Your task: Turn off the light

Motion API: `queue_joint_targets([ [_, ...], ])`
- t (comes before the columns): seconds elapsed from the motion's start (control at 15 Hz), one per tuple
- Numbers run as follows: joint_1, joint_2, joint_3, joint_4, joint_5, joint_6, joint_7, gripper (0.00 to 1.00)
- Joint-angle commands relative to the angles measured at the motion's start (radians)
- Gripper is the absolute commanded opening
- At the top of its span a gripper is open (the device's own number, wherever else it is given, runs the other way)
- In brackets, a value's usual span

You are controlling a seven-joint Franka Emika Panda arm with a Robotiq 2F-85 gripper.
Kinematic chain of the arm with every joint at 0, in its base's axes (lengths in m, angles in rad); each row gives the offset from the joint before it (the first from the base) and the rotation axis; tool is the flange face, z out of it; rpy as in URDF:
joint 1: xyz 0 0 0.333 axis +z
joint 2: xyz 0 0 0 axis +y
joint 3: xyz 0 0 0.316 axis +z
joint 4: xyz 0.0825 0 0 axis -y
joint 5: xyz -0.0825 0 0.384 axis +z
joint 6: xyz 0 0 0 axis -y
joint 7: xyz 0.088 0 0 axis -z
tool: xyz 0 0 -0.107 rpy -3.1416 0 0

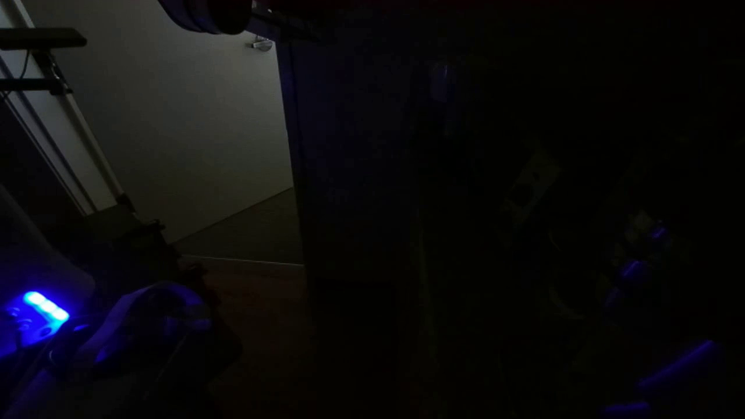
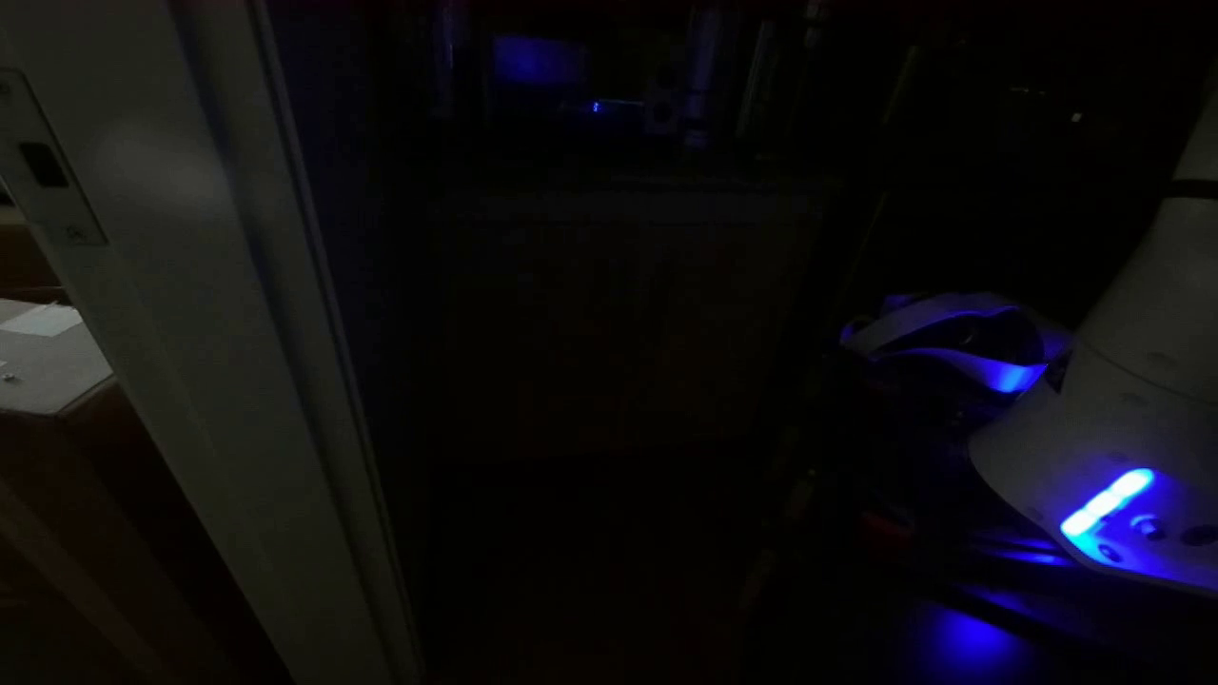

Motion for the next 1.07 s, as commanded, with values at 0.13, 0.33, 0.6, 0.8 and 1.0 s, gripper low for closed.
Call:
queue_joint_targets([
  [0.13,-0.03,-0.124,0.024,-0.095,-0.09,0.003,0.045,0.66],
  [0.33,-0.017,-0.182,0.011,-0.142,-0.139,0.003,0.076,0.92],
  [0.6,0.004,-0.266,-0.02,-0.228,-0.217,0.002,0.116,1.0],
  [0.8,0.031,-0.325,-0.064,-0.286,-0.294,-0.013,0.142,1.0],
  [1.0,0.075,-0.359,-0.13,-0.321,-0.353,-0.005,0.172,1.0],
])
